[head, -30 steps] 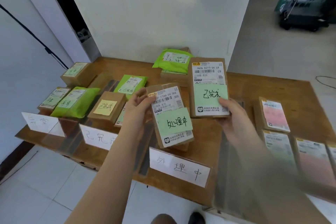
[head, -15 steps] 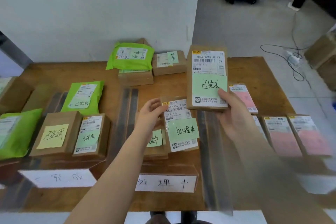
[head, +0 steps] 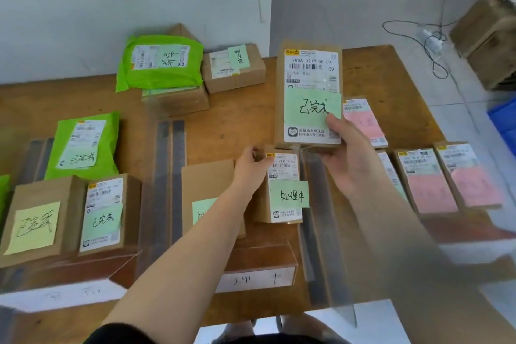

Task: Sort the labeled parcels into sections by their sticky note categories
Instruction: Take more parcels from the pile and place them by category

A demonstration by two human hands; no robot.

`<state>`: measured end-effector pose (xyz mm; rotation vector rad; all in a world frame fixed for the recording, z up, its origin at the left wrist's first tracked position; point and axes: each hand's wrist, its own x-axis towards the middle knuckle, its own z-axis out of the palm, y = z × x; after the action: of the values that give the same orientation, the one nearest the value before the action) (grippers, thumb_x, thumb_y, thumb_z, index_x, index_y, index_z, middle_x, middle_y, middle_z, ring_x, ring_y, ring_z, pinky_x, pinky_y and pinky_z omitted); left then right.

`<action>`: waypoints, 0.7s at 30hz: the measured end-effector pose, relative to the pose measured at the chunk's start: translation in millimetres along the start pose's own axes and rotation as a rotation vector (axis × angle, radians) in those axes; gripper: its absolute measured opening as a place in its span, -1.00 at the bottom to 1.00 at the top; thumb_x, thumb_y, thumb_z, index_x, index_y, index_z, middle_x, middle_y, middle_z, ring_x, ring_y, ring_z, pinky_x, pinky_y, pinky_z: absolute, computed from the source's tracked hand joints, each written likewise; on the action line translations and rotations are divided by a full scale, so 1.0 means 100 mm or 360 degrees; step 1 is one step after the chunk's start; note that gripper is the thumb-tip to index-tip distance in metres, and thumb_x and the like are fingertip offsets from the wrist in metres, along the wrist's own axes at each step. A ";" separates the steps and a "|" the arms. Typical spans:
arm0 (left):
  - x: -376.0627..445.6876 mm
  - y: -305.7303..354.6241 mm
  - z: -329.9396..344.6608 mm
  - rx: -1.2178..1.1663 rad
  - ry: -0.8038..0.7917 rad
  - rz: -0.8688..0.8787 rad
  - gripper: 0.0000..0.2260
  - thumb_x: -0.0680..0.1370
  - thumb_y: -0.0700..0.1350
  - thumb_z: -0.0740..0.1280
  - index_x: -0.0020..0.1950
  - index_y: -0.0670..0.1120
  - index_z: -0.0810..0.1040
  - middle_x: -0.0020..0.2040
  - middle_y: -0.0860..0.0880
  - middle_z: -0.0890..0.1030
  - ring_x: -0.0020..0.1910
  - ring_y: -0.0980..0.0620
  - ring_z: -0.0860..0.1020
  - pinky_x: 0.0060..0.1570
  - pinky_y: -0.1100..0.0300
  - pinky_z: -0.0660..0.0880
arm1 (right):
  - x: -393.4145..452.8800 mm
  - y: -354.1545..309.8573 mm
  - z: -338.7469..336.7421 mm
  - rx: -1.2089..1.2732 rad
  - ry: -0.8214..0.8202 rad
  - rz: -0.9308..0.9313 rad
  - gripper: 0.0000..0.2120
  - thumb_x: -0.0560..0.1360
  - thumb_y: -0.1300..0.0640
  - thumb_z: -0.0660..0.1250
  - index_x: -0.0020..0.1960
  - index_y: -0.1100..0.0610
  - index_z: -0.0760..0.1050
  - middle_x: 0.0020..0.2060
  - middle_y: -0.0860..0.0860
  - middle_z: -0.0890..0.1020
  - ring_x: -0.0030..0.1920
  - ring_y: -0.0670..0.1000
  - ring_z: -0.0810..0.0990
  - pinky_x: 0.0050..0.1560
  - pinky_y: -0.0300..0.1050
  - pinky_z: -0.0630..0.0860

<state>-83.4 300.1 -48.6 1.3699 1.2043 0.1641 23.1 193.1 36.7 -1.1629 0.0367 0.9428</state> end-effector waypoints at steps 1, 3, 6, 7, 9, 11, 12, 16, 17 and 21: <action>0.01 -0.01 0.03 0.0014 0.0006 -0.0025 -0.58 0.55 -0.10 0.30 0.39 -0.12 0.33 0.28 -0.08 0.49 0.16 -0.02 0.48 0.01 0.20 0.39 | 0.01 0.00 0.00 0.0019 -0.0003 0.0007 -0.57 0.46 0.18 0.34 0.31 0.22 0.42 0.08 0.09 0.67 0.12 0.08 0.63 0.10 -0.04 0.55; 0.04 -0.04 0.07 0.0034 0.0029 -0.0065 -0.59 0.57 -0.09 0.27 0.40 -0.12 0.32 0.28 -0.07 0.48 0.09 0.01 0.46 0.00 0.20 0.36 | 0.04 0.02 -0.02 0.0057 -0.0007 0.0017 -0.58 0.47 0.19 0.34 0.31 0.20 0.41 0.08 0.09 0.67 0.14 0.09 0.62 0.15 -0.02 0.54; 0.07 -0.08 0.09 0.0052 0.0089 -0.0145 -0.59 0.58 -0.13 0.26 0.42 -0.11 0.30 0.27 -0.06 0.49 0.03 0.02 0.47 -0.02 0.17 0.42 | 0.07 0.04 -0.04 0.0055 -0.0040 0.0033 -0.57 0.48 0.19 0.34 0.32 0.21 0.40 0.10 0.11 0.66 0.15 0.10 0.62 0.20 0.02 0.52; 0.08 -0.10 0.09 0.0054 0.0102 -0.0166 -0.59 0.56 -0.18 0.26 0.41 -0.11 0.30 0.26 -0.08 0.51 0.02 0.00 0.49 -0.01 0.14 0.46 | 0.07 0.04 -0.04 0.0041 -0.0055 0.0039 -0.56 0.47 0.19 0.34 0.33 0.22 0.40 0.10 0.11 0.66 0.15 0.10 0.62 0.21 0.03 0.51; 0.08 -0.12 0.10 0.0092 0.0105 -0.0181 -0.56 0.54 -0.25 0.25 0.42 -0.12 0.30 0.24 -0.10 0.54 0.03 -0.03 0.52 -0.03 0.11 0.49 | 0.08 0.05 -0.03 0.0023 -0.0073 0.0053 -0.56 0.47 0.19 0.33 0.32 0.25 0.40 0.09 0.12 0.66 0.14 0.09 0.62 0.17 -0.01 0.53; 0.03 -0.11 0.09 0.0057 0.0130 -0.0189 -0.50 0.55 -0.23 0.23 0.47 -0.09 0.22 0.27 -0.07 0.51 0.04 -0.02 0.52 -0.07 0.12 0.47 | 0.07 0.06 -0.03 0.0021 -0.0091 0.0066 -0.58 0.48 0.19 0.33 0.31 0.26 0.41 0.07 0.10 0.67 0.08 0.06 0.65 0.05 -0.10 0.57; 0.00 -0.09 0.09 -0.0018 0.0144 -0.0185 -0.49 0.56 -0.20 0.23 0.49 -0.06 0.19 0.29 -0.06 0.50 0.06 -0.02 0.53 -0.07 0.13 0.47 | 0.07 0.07 -0.02 0.0021 -0.0104 0.0072 -0.58 0.47 0.19 0.33 0.30 0.25 0.41 0.06 0.10 0.67 0.07 0.05 0.65 -0.01 -0.13 0.58; -0.23 0.06 -0.02 -0.0279 0.0177 -0.0048 -0.62 0.60 -0.02 0.18 0.42 0.03 0.31 0.34 0.00 0.48 0.23 0.01 0.50 0.17 0.05 0.49 | 0.02 0.11 0.04 -0.0019 -0.0177 0.0097 -0.61 0.49 0.17 0.33 0.29 0.23 0.42 0.05 0.09 0.68 0.02 0.03 0.67 -0.13 -0.17 0.58; -0.32 0.11 -0.08 -0.0358 0.0176 0.0024 -0.66 0.61 -0.02 0.16 0.40 0.03 0.34 0.34 0.01 0.48 0.26 0.02 0.48 0.23 0.03 0.47 | 0.01 0.14 0.07 -0.0033 -0.0216 0.0111 -0.64 0.49 0.16 0.32 0.27 0.22 0.43 0.04 0.09 0.68 -0.01 0.02 0.68 -0.18 -0.18 0.58; -0.73 0.27 -0.42 -0.0904 0.0237 0.0202 -0.69 0.62 0.00 0.15 0.34 -0.02 0.41 0.25 -0.05 0.55 0.15 0.00 0.56 0.11 0.08 0.54 | -0.08 0.29 0.23 -0.0087 -0.0394 0.0193 -0.67 0.48 0.16 0.32 0.23 0.19 0.45 0.00 0.07 0.70 -0.01 0.04 0.68 0.00 -0.05 0.60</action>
<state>-131.3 283.8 23.7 0.9417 1.0802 0.6567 -10.2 208.4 28.4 -1.0962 -0.1199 1.1960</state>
